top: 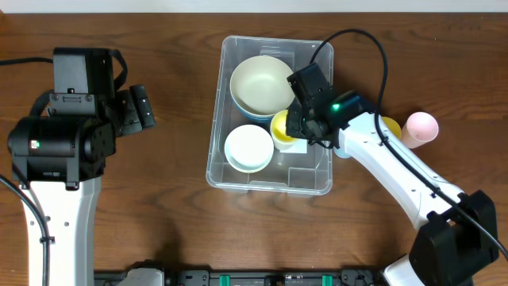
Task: Pack container
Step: 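Drop the yellow cup into the white cup in the container, then grasp the pink cup with the right gripper and lift it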
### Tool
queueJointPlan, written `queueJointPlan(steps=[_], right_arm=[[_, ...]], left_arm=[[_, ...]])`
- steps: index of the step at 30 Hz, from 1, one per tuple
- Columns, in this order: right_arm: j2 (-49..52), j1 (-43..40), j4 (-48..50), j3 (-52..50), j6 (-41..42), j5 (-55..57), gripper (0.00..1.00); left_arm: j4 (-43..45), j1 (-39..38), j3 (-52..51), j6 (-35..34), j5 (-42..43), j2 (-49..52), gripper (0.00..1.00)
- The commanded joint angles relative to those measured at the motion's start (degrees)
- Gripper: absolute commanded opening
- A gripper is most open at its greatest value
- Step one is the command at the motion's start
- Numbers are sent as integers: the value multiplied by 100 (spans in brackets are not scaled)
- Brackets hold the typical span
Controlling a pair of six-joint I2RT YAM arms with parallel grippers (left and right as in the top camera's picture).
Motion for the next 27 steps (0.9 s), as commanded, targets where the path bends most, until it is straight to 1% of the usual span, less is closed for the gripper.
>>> queueJointPlan(steps=[1, 3, 4, 6, 9, 12, 15, 19, 22, 24, 27], right_arm=[[-310, -59, -26, 92, -15, 173, 49], [-575, -236, -94, 94, -9, 170, 64], [-734, -391, -160, 94, -4, 170, 69], [-1029, -800, -321, 94, 11, 170, 74], [-1362, -1685, -546, 94, 7, 175, 80], [-1471, -2739, -739, 92, -20, 173, 84], [-1386, -3713, -822, 81, -116, 170, 86], [-1062, -4610, -852, 74, -144, 122, 86], [-702, -4924, -861, 74, -214, 55, 87], [-426, -4977, -868, 74, -219, 9, 88], [22, -4968, -894, 74, -254, -138, 84]], left_arm=[[-13, 20, 46, -94, -9, 2, 98], [-13, 17, 46, -94, -9, 2, 98], [-13, 17, 46, -94, -9, 2, 98], [-13, 20, 46, -94, -9, 2, 98], [-13, 17, 46, -94, -9, 2, 98], [-13, 20, 46, -94, -9, 2, 98], [-13, 20, 46, -94, -9, 2, 98], [-13, 20, 46, -94, -9, 2, 98], [-13, 20, 46, -94, -9, 2, 98], [-13, 20, 46, -94, -9, 2, 98], [-13, 20, 46, -94, -7, 2, 98]])
